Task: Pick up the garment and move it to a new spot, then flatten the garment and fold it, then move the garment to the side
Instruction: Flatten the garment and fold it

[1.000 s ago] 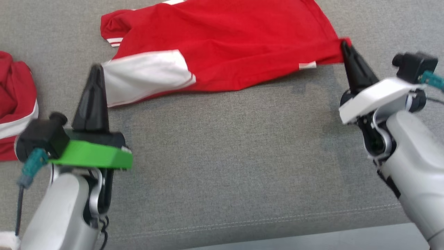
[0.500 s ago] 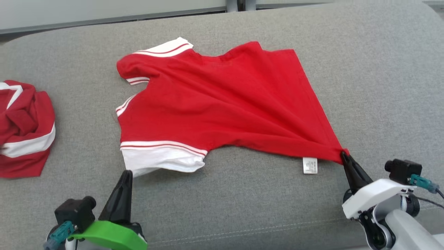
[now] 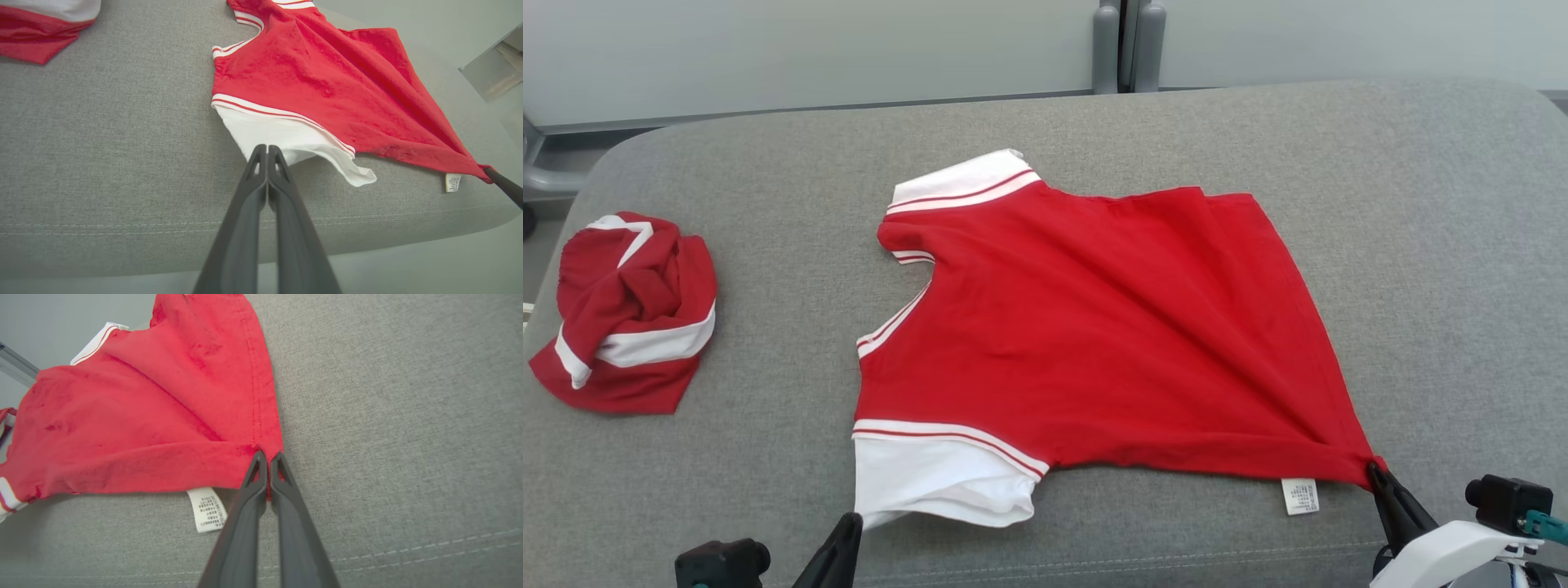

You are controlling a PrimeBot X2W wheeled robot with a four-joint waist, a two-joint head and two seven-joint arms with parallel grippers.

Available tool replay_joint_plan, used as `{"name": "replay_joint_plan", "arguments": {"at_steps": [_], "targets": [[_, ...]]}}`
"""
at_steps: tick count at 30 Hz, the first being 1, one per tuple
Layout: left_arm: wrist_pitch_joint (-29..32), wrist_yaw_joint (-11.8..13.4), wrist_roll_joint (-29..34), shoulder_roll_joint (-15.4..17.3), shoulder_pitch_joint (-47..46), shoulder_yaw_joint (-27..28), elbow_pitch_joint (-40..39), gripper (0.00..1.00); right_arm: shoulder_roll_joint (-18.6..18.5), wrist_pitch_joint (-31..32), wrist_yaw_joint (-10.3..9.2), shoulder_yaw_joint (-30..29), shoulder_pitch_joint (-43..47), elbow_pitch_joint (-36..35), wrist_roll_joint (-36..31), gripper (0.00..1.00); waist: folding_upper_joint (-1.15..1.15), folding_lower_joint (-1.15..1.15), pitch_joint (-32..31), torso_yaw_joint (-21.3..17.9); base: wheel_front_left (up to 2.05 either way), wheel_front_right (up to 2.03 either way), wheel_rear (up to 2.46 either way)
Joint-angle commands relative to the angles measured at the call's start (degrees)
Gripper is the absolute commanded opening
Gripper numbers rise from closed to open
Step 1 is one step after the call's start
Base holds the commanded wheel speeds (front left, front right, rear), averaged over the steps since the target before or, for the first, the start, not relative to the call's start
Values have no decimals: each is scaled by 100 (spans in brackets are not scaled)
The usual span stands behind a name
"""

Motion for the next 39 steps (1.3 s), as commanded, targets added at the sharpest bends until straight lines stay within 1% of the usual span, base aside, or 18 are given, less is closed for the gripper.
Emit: {"name": "replay_joint_plan", "arguments": {"at_steps": [1, 7, 14, 19, 22, 25, 26, 30, 33, 37, 39], "targets": [[74, 56, -25, 50, 116, 0, -65, 0, -23, 55, -6, -88, 129, -61, -111, 0, 0, 0, -96, 109, 0, 0, 0], [218, 127, -69, 102, 181, -28, -147, 0, -10, 289, -5, -231, 247, -297, -337, 0, 0, 0, -123, 137, 0, 0, 0], [315, 143, -45, 157, -35, -20, -193, 0, -53, 726, -4, -399, 229, -762, -572, 0, 0, 0, -183, 130, 0, 0, 0], [351, 25, -46, 229, -242, 26, -172, 0, -91, 962, -4, -532, 191, -1088, -715, 0, 0, 0, -191, 107, 0, 0, 0], [434, -48, -12, 332, -376, 19, -149, 0, -82, 1080, -4, -580, 148, -1242, -813, 0, 0, 0, -174, 81, 0, 0, 0], [469, -34, -16, 370, -442, 51, -110, 0, -57, 1171, -4, -590, 104, -1364, -861, 0, 0, 0, -157, 26, 0, 0, 0], [428, -41, -73, 329, -453, 81, -114, 0, -39, 1156, -4, -583, 70, -1421, -867, 0, 0, 0, -136, -8, 0, 0, 0], [308, -59, -40, 280, -632, 141, -40, 0, -6, 1184, -4, -571, -88, -1390, -905, 0, 0, 0, -65, -37, 0, 0, 0], [197, -140, -4, 199, -930, 179, 139, 0, -3, 1153, -4, -604, -305, -1287, -911, 0, 0, 0, 18, -43, 0, 0, 0], [103, -303, 45, 67, -1469, 143, 511, 0, -13, 1163, -4, -531, -773, -1057, -872, 0, 0, 0, 176, -76, 0, 0, 0], [56, -432, 44, -44, -1758, 86, 754, 0, -38, 1171, -4, -441, -1004, -880, -875, 0, 0, 0, 242, -78, 0, 0, 0]]}}
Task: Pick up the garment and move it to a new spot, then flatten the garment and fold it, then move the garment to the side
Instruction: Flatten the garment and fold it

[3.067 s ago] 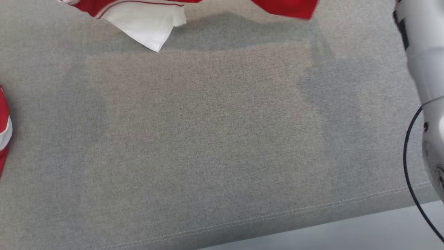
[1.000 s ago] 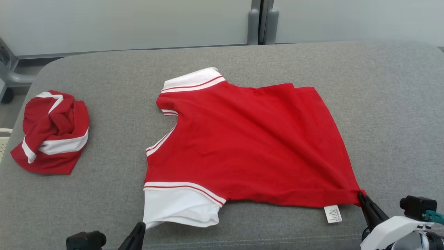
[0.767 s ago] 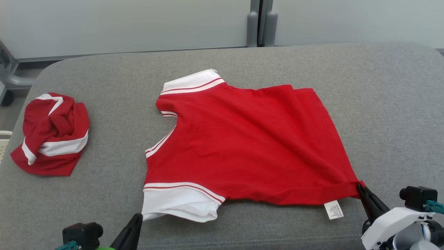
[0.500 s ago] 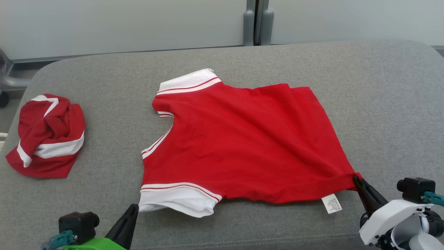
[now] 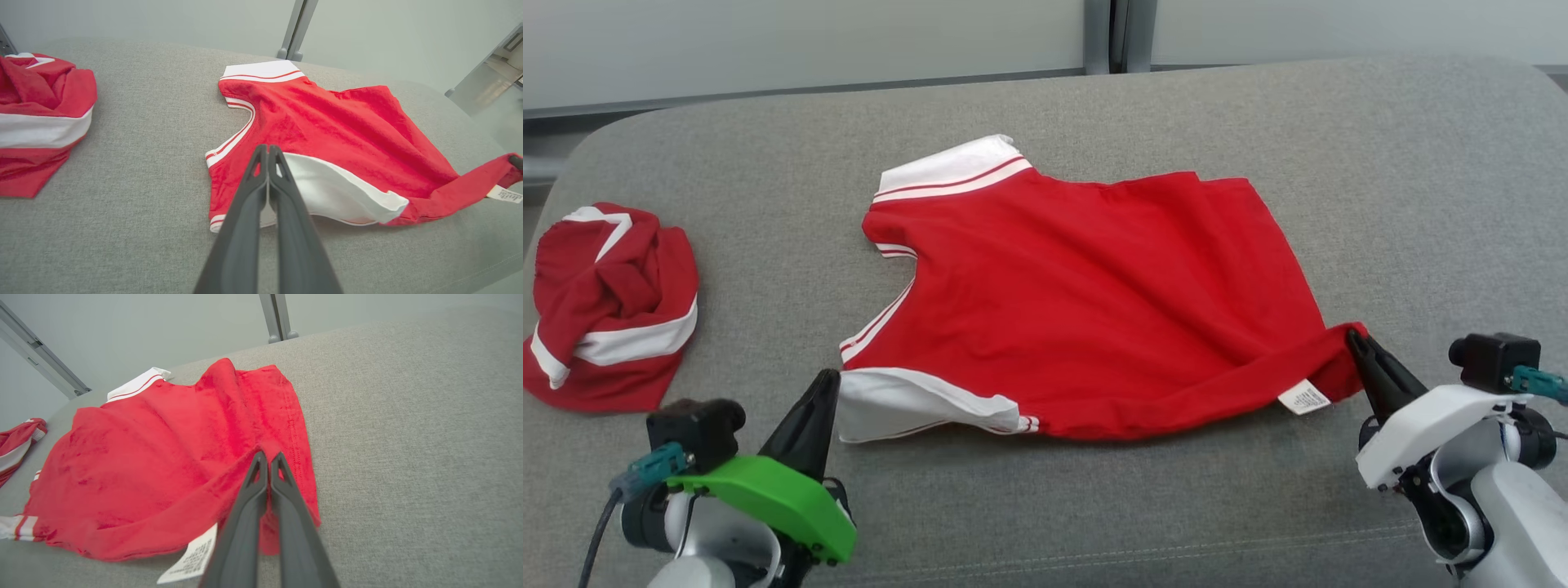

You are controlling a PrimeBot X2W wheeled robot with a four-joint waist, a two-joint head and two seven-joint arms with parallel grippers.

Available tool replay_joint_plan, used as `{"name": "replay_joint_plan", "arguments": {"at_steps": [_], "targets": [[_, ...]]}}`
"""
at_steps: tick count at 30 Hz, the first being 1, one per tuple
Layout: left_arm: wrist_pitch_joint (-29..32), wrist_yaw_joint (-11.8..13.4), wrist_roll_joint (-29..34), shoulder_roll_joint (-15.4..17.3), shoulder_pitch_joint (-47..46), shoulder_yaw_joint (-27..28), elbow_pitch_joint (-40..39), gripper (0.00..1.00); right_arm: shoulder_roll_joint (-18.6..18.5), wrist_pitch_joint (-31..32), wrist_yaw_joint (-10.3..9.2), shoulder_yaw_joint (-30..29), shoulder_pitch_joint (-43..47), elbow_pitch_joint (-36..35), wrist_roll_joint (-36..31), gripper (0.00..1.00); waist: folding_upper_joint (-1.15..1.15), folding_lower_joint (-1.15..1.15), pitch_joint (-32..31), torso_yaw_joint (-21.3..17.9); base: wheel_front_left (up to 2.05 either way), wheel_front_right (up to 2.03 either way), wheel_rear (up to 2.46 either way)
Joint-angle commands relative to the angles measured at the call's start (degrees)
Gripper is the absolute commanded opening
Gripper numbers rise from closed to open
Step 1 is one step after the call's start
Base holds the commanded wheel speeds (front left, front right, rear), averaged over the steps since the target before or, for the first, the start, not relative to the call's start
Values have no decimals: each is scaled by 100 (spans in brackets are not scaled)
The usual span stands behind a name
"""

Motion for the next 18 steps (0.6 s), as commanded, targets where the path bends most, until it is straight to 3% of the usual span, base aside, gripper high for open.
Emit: {"name": "replay_joint_plan", "arguments": {"at_steps": [1, 18], "targets": [[-71, -140, 42, -106, -375, -44, 259, 0, -28, -31, -2, 78, -288, 184, 25, 0, 0, 0, 156, -21, 0, 0, 0], [-940, -748, 193, -619, -2073, -15, 2296, 0, 34, -533, -2, 730, -1850, 1873, 453, 0, 0, 0, 771, -174, 0, 0, 0]]}}
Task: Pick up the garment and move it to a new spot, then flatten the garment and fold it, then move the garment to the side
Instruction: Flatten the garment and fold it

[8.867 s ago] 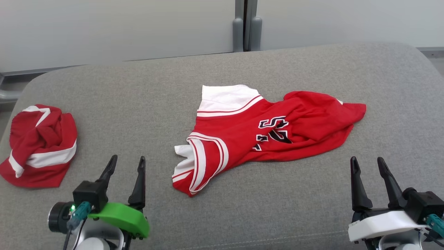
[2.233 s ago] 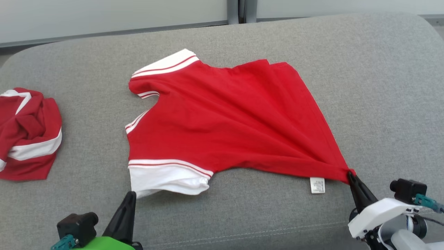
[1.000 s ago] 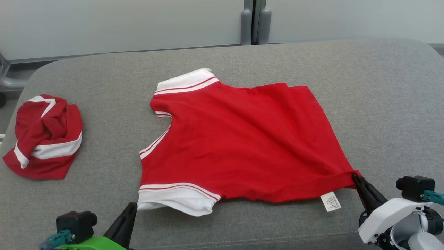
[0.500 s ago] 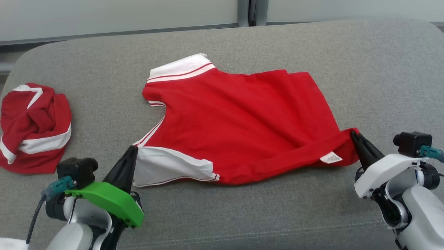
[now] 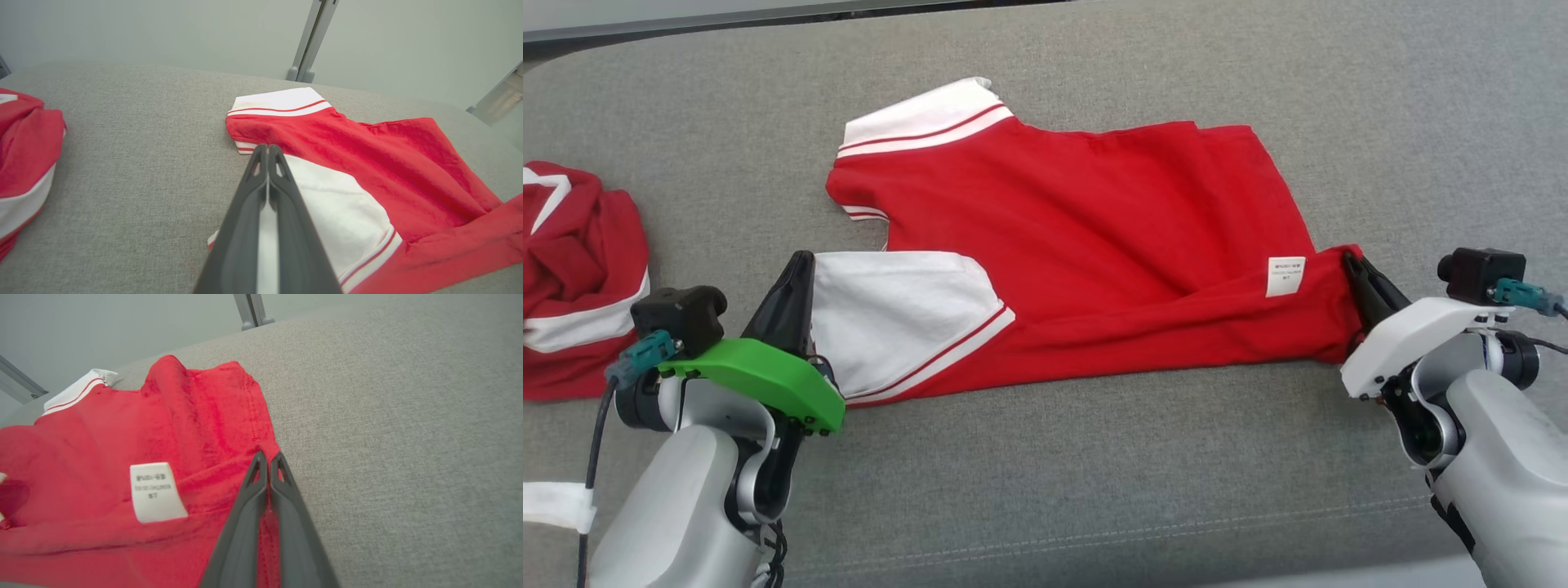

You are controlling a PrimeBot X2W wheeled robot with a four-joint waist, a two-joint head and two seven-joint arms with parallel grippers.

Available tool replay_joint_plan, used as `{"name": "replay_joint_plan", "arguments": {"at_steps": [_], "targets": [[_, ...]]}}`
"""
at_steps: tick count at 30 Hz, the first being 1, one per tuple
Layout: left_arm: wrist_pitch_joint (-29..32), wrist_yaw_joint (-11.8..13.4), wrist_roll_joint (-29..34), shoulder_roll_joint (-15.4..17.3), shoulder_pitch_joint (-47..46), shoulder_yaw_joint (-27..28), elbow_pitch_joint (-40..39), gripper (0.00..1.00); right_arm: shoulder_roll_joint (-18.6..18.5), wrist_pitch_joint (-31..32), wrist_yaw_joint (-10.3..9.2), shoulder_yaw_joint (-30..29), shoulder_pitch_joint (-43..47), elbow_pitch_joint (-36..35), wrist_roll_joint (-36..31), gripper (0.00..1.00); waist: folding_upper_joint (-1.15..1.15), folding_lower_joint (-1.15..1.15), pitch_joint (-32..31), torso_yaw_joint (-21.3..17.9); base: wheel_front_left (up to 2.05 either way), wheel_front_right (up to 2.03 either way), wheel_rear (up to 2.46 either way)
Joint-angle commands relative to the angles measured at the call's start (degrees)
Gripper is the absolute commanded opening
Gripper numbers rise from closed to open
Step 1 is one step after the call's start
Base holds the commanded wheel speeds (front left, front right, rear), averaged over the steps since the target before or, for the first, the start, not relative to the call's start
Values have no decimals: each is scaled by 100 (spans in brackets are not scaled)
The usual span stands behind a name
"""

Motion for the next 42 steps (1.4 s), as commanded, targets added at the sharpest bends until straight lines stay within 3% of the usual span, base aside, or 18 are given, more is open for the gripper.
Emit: {"name": "replay_joint_plan", "arguments": {"at_steps": [1, 5, 6, 7, 8, 9, 11, 15, 19, 29, 42], "targets": [[-102, -65, 26, -37, -203, 13, 156, 0, 34, -63, -2, 88, -130, 104, 71, 0, 0, 0, 88, -50, 0, 0, 0], [-454, -189, 55, -157, -467, 57, 633, 0, 53, -235, -2, 284, -392, 414, 244, 0, 0, 0, 197, -78, 0, 0, 0], [-556, -216, 73, -182, -539, 72, 746, 0, 53, -285, -2, 340, -444, 488, 262, 24, 0, 0, 219, -86, 0, 0, 0], [-596, -266, 58, -210, -589, 55, 874, 0, 54, -344, -2, 387, -503, 554, 293, 70, 0, 0, 236, -93, 0, 0, 0], [-639, -321, 23, -248, -624, 38, 1000, 0, 69, -384, -2, 428, -540, 626, 332, 100, 0, 0, 247, -100, 0, 0, 0], [-685, -358, 27, -252, -672, 36, 1116, 0, 85, -428, -2, 479, -562, 680, 354, 100, 0, 0, 257, -110, 0, 0, 0], [-787, -411, -10, -314, -729, 60, 1348, 100, 141, -532, -2, 556, -598, 738, 476, 100, 0, 0, 264, -133, 0, 0, 0], [-1041, -390, 110, -368, -768, 117, 1569, 100, 151, -712, -2, 623, -512, 742, 602, 100, 0, 0, 276, -181, 0, 0, 0], [-1189, -103, 471, -342, -457, 222, 1436, 100, 198, -816, -2, 361, -274, 483, 477, 100, 0, 0, 175, -227, 0, 0, 0], [-1214, 680, 1583, -261, 1120, 951, -473, 100, 874, -815, -2, -1410, 1242, -1439, -1372, 100, 0, 0, -304, -211, 0, 0, 0], [-1200, 1044, 1941, -203, 2362, 988, -1562, 100, 1465, -813, -2, -2021, 2548, -2801, -2684, 100, 0, 0, -817, -73, 0, 0, 0]]}}
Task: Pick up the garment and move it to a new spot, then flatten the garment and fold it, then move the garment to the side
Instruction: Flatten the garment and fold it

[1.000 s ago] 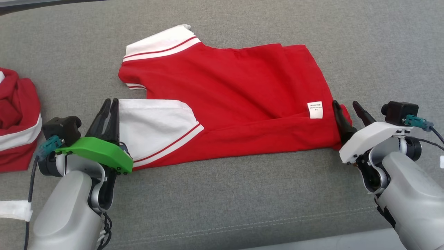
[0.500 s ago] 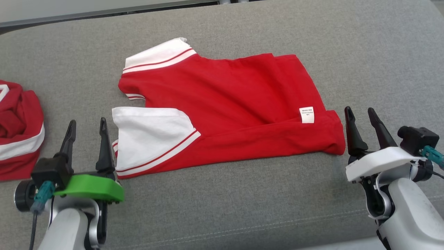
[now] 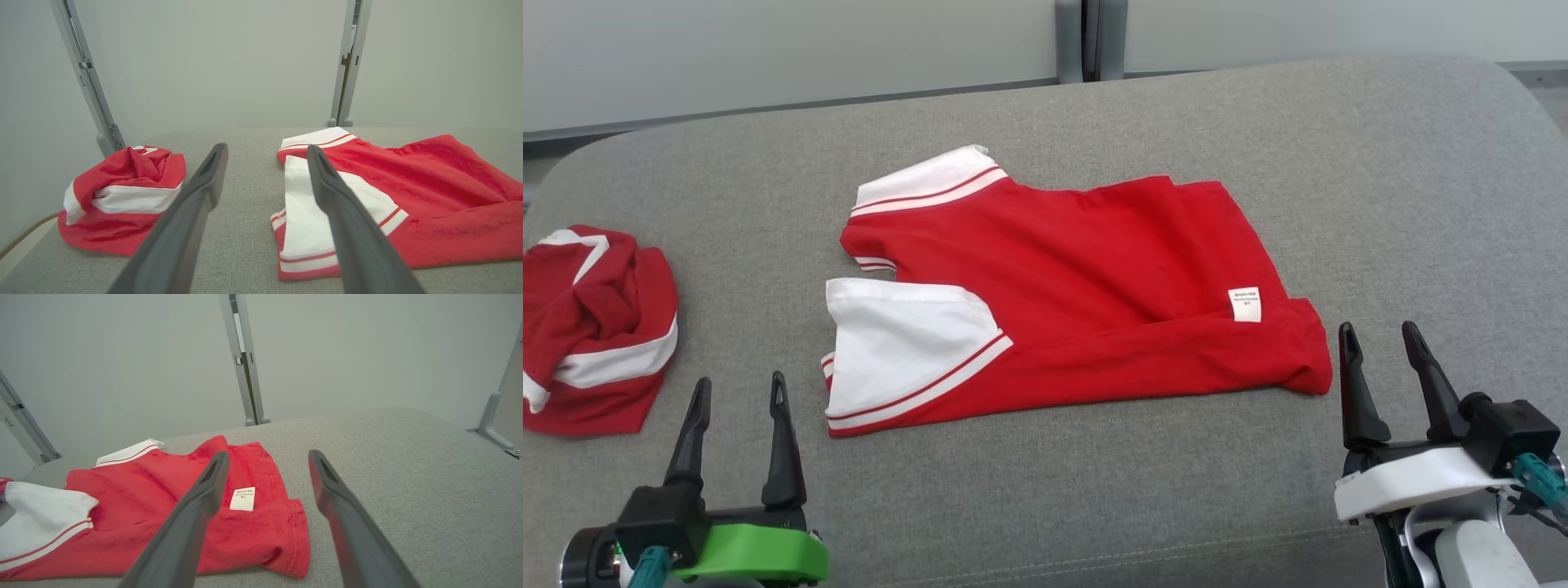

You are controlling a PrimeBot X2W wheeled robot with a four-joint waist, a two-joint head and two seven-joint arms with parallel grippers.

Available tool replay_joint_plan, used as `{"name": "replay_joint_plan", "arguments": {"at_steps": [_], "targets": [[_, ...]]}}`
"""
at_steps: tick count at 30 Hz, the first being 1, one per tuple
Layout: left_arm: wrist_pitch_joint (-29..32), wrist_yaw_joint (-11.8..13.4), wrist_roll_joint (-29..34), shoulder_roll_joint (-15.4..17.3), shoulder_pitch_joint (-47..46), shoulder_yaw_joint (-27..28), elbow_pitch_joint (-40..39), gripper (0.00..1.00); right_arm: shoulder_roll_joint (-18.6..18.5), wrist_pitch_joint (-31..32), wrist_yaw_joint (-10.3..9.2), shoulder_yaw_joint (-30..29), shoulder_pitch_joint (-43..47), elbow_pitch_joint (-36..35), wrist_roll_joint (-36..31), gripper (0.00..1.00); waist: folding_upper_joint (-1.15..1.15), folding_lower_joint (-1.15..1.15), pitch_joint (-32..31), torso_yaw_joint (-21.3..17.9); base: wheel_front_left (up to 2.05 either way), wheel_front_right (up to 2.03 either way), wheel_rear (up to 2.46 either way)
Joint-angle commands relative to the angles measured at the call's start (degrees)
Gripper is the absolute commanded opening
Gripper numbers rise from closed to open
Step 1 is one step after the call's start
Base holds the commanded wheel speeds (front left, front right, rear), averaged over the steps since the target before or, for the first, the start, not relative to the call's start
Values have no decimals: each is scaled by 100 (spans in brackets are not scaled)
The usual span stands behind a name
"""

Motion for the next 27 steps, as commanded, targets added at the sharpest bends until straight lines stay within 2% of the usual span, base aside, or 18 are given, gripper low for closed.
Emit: {"name": "replay_joint_plan", "arguments": {"at_steps": [1, 12, 27], "targets": [[27, 25, 26, 32, 92, -13, -29, 100, 24, -12, -2, -18, 84, -75, -57, 100, 0, 0, -102, 32, 0, 0, 0], [165, 4, -102, 21, 450, -153, -54, 100, 194, -12, -2, 11, 799, -706, -461, 100, 0, 0, -492, 97, 0, 0, 0], [267, -108, -281, -54, 365, -287, 130, 100, 237, -12, -2, 70, 1004, -731, -445, 100, 0, 0, -554, 203, 0, 0, 0]]}}
